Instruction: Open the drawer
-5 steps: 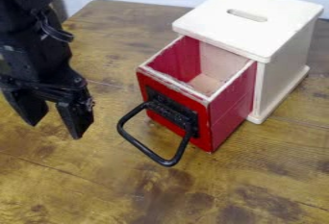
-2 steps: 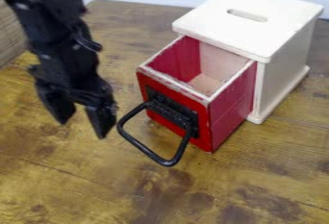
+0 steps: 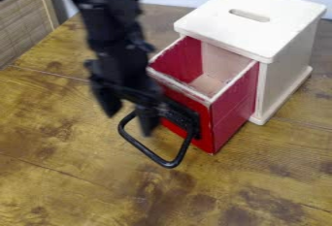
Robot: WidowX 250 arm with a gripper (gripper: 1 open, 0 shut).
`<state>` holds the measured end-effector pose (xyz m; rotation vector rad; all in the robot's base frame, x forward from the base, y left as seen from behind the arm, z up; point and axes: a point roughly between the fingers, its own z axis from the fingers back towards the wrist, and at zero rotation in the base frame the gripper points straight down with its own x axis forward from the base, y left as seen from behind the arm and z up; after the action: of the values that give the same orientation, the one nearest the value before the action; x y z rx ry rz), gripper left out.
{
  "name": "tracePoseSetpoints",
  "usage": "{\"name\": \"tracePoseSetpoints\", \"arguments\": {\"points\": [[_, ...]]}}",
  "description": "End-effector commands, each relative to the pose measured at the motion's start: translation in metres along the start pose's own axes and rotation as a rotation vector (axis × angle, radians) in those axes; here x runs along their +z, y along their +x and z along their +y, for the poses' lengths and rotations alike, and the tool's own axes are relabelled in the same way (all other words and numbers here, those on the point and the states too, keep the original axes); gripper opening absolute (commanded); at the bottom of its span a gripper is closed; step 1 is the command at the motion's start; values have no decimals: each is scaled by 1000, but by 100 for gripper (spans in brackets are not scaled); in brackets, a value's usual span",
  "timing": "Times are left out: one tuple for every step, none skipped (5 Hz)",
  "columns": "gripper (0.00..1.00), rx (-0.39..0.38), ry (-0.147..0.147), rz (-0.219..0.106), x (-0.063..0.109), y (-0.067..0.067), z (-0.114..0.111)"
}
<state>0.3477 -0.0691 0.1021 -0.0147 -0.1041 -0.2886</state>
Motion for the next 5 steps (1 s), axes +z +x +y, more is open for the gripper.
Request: {"name": "tracePoseSetpoints", "arguments": {"points": [[100,-123,-13,-60,31,18,-32],[100,-100,-11,-53,30,13,-26],[100,-18,-1,-47,29,17,-21],[100,43,15,-51,25,21,-16],[100,37,15,-69,23,17,-3]]}}
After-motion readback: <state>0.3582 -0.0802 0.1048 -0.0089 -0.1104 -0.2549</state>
